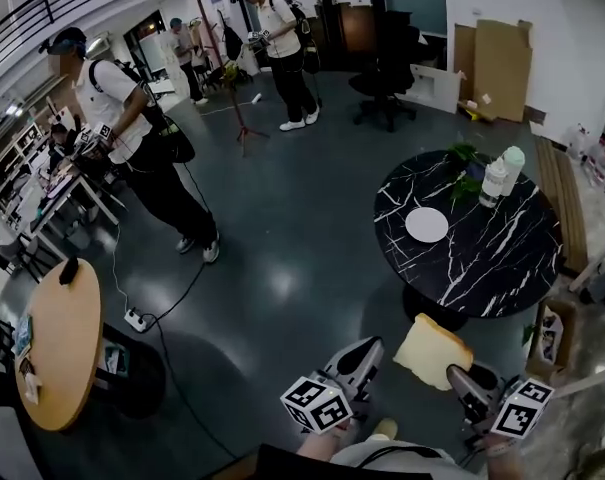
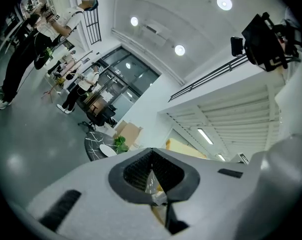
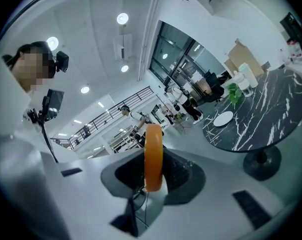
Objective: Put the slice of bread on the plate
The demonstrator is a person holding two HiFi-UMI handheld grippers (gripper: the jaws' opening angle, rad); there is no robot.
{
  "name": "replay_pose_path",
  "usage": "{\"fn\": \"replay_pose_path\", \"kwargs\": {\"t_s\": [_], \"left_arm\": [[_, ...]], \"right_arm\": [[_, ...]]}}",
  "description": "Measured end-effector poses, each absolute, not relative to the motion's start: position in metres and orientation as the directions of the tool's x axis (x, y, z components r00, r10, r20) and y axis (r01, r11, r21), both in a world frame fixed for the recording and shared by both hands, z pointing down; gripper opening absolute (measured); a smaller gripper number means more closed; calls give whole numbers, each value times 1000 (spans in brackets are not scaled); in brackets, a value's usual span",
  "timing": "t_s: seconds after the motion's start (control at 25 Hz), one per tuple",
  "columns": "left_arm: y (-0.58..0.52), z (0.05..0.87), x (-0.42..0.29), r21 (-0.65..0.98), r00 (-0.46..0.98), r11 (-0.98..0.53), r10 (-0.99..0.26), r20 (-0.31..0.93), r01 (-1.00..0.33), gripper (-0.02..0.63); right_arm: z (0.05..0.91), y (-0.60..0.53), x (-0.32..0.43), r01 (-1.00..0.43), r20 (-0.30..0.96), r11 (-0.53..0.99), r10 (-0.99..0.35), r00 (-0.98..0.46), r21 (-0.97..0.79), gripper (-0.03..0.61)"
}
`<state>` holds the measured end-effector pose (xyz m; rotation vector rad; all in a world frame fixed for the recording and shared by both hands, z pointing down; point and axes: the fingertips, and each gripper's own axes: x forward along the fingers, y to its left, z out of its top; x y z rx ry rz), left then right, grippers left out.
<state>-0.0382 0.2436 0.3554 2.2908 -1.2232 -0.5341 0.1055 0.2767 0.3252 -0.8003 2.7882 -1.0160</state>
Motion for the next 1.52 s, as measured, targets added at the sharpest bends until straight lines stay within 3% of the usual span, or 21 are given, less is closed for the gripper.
{"fn": "replay_pose_path", "kwargs": {"t_s": [0.56, 1.0, 1.52], "left_arm": [[185, 364, -13, 575, 569, -496, -820, -63, -650, 9], [52, 382, 5, 599, 664, -564, -744, -69, -569, 9], [-94, 390, -27, 606, 679, -556, -733, -35, -569, 9]], "right_arm": [[333, 226, 123, -471, 111, 619, -528, -842, -628, 87], [358, 110, 124, -534, 163, 535, -590, -791, -654, 87], [379, -14, 92, -541, 221, 469, -578, -785, -698, 87]]}}
